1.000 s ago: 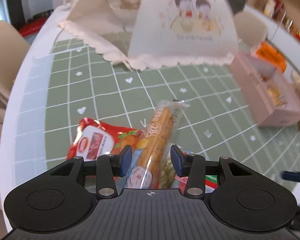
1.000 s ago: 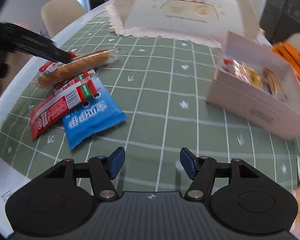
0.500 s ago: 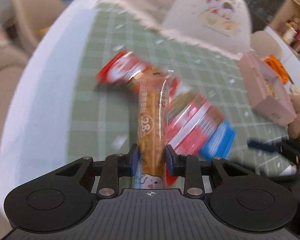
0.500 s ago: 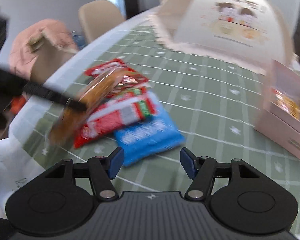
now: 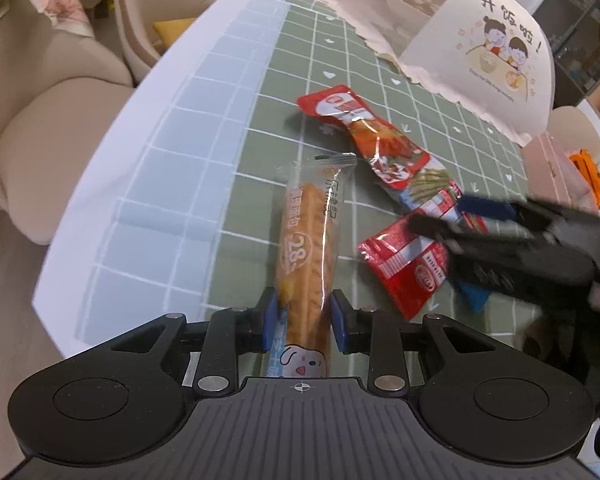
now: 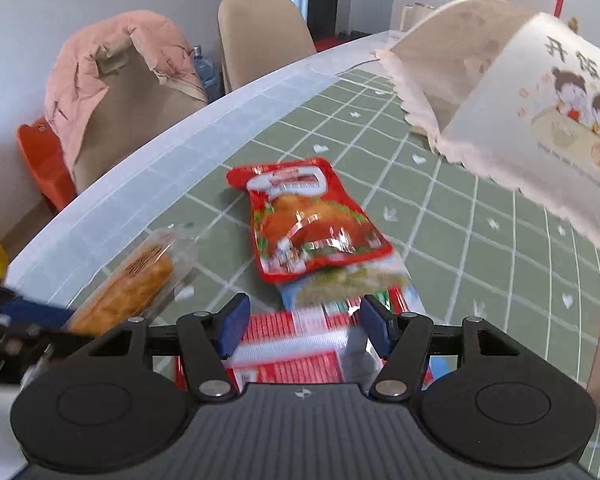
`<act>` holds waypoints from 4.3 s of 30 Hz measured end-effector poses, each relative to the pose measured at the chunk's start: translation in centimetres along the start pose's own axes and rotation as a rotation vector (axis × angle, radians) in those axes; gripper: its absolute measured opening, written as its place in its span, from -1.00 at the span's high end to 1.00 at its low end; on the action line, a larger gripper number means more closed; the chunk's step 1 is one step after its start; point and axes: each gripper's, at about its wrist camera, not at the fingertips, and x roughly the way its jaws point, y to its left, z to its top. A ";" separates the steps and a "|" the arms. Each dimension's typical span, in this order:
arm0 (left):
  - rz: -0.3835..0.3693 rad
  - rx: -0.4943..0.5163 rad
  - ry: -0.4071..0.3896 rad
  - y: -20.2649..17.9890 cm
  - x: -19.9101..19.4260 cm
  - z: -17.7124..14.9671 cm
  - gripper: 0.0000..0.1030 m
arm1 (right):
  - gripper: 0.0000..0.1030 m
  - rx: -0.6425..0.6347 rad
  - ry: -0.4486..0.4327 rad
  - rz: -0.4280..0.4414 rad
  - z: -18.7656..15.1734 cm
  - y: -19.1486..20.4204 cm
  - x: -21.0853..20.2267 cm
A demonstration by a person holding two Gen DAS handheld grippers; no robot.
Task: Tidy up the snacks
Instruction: 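Grasp the red snack bag with the right gripper while the left gripper holds the bread stick, then carry the bread stick and red bag into the pink box and open both grippers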
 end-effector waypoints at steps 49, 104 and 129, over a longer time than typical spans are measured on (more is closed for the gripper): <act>0.071 -0.022 -0.014 -1.7 1.4 0.1 0.32 | 0.42 0.211 0.082 0.052 2.9 -9.1 0.3; -0.083 0.377 0.087 -19.0 5.4 -4.3 0.29 | -0.11 0.485 0.109 -0.265 -15.2 -14.9 -11.7; -0.505 0.568 -0.243 -34.1 -11.1 6.1 0.35 | -0.11 0.439 -0.098 -0.458 -15.9 -18.4 -22.9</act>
